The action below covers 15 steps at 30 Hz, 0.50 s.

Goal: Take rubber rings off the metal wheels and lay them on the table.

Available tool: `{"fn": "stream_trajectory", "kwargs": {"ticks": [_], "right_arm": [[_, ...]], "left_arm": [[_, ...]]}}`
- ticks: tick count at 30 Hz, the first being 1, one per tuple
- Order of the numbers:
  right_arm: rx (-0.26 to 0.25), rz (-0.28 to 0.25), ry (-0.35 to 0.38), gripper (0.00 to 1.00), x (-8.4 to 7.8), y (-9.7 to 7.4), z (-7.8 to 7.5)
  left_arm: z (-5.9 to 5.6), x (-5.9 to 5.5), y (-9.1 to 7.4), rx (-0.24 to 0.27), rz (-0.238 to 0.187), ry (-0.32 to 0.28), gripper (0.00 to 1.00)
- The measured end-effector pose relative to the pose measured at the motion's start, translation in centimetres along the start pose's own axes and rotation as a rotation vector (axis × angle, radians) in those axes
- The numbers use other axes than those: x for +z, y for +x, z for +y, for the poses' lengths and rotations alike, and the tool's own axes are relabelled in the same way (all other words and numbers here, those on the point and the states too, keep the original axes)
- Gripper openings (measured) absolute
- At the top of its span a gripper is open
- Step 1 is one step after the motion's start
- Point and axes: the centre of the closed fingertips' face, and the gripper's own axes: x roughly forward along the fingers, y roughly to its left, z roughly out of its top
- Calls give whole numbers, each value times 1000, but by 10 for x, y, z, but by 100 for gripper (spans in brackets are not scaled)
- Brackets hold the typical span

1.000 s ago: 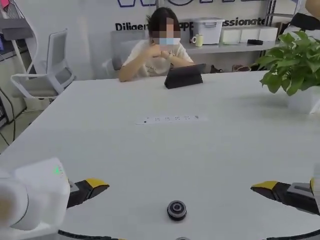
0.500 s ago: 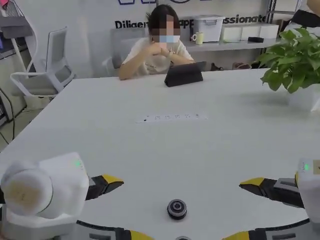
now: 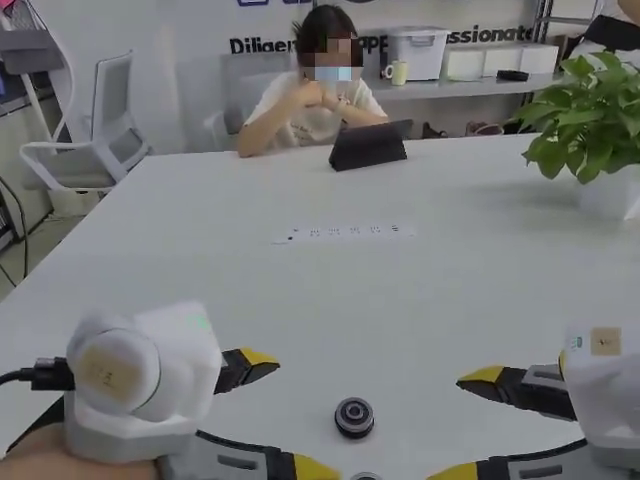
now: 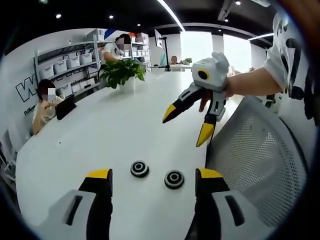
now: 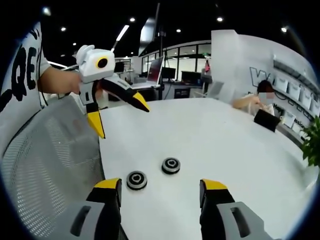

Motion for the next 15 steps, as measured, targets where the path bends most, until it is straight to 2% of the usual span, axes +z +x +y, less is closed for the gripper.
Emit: {"fn": "stream_trajectory", "kwargs": {"ticks": [15], "right_arm": [[36,14,-3,54,-14,17,6]], "left_arm": [[-10,-14,22,-58,34,-12,57]]}}
